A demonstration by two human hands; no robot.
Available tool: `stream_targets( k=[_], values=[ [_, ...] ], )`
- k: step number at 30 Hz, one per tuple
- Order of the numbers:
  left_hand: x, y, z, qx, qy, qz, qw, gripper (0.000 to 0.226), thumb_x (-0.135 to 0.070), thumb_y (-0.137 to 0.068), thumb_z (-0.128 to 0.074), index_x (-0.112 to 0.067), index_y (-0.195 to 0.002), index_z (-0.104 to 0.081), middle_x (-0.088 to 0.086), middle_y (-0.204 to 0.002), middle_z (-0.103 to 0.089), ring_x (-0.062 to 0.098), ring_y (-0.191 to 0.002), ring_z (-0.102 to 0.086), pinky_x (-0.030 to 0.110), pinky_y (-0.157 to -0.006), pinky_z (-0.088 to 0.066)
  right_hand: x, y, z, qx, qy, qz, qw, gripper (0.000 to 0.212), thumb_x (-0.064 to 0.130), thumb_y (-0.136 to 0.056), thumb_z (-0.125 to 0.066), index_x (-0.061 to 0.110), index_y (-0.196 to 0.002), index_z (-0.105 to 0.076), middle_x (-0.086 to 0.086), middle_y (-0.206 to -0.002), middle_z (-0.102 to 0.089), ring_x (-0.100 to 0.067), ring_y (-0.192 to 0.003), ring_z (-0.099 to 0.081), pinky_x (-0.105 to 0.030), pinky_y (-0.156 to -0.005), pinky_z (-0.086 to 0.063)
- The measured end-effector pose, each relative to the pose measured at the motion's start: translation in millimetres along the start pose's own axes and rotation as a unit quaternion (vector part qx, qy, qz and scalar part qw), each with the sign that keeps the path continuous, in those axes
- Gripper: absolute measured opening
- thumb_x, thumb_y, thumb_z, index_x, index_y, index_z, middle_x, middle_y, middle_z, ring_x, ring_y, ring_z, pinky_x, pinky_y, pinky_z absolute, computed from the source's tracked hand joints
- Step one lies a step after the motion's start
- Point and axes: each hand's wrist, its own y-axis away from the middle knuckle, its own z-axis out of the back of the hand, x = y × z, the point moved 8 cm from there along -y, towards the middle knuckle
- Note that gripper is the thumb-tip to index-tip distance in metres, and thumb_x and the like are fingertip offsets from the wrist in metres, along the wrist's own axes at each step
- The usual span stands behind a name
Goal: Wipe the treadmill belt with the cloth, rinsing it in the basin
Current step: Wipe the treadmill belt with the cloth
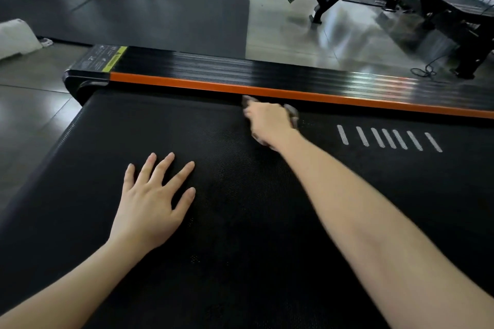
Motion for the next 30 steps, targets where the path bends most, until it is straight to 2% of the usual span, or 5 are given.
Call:
stream_targets(
  k=[7, 16, 21, 24, 30],
  values=[
    [-2, -2, -1, -0.006, -0.009, 0.008, 1.000, 0.065, -0.061, -0.087, -0.012, -0.037, -0.142, -0.038, 0.008, -0.150, -0.036, 0.032, -0.142, -0.021, 0.055, -0.115, -0.011, -129, 74, 18, -0.042, -0.049, -0.144, 0.987, 0.030, 0.022, -0.099, -0.035, 0.018, -0.096, -0.065, -0.012, -0.104, -0.066, -0.033, -0.097, -0.059, -0.035, -0.075, -0.037],
    [-4, -3, 0, 0.029, -0.036, 0.017, 0.999, 0.056, -0.057, -0.094, -0.019, -0.039, -0.147, -0.025, 0.005, -0.156, -0.022, 0.029, -0.145, -0.009, 0.053, -0.116, -0.005, 76, 231, 26, -0.068, -0.258, 0.079, 0.960, 0.034, 0.023, -0.091, -0.044, 0.006, -0.104, -0.071, -0.009, -0.113, -0.068, -0.020, -0.104, -0.065, -0.022, -0.093, -0.042],
    [-8, 10, 14, 0.040, 0.047, 0.029, 0.998, 0.053, -0.049, -0.097, -0.035, -0.028, -0.146, -0.034, 0.007, -0.154, -0.029, 0.028, -0.144, -0.015, 0.049, -0.117, -0.006, 104, 291, 32, 0.101, -0.203, 0.129, 0.965, 0.069, 0.046, -0.090, -0.054, 0.023, -0.148, -0.025, 0.002, -0.155, -0.024, -0.014, -0.143, -0.020, -0.032, -0.118, -0.014],
    [3, 43, 29, 0.026, 0.077, 0.050, 0.995, 0.052, -0.048, -0.097, -0.036, -0.028, -0.146, -0.034, 0.010, -0.152, -0.031, 0.029, -0.144, -0.017, 0.049, -0.117, -0.006, 89, 307, 44, 0.069, -0.077, 0.172, 0.980, 0.082, 0.068, -0.082, -0.041, 0.038, -0.148, -0.002, 0.002, -0.158, -0.007, -0.022, -0.146, -0.001, -0.051, -0.117, 0.001],
    [65, 127, 32, 0.070, -0.040, 0.062, 0.995, 0.059, -0.063, -0.092, -0.011, -0.043, -0.148, -0.017, 0.005, -0.158, -0.018, 0.030, -0.146, -0.006, 0.058, -0.113, 0.003, 102, 273, 0, 0.089, -0.140, 0.166, 0.972, 0.068, 0.074, -0.076, -0.042, 0.046, -0.137, -0.039, 0.000, -0.153, -0.029, -0.029, -0.144, -0.013, -0.060, -0.113, -0.006]
  ],
)
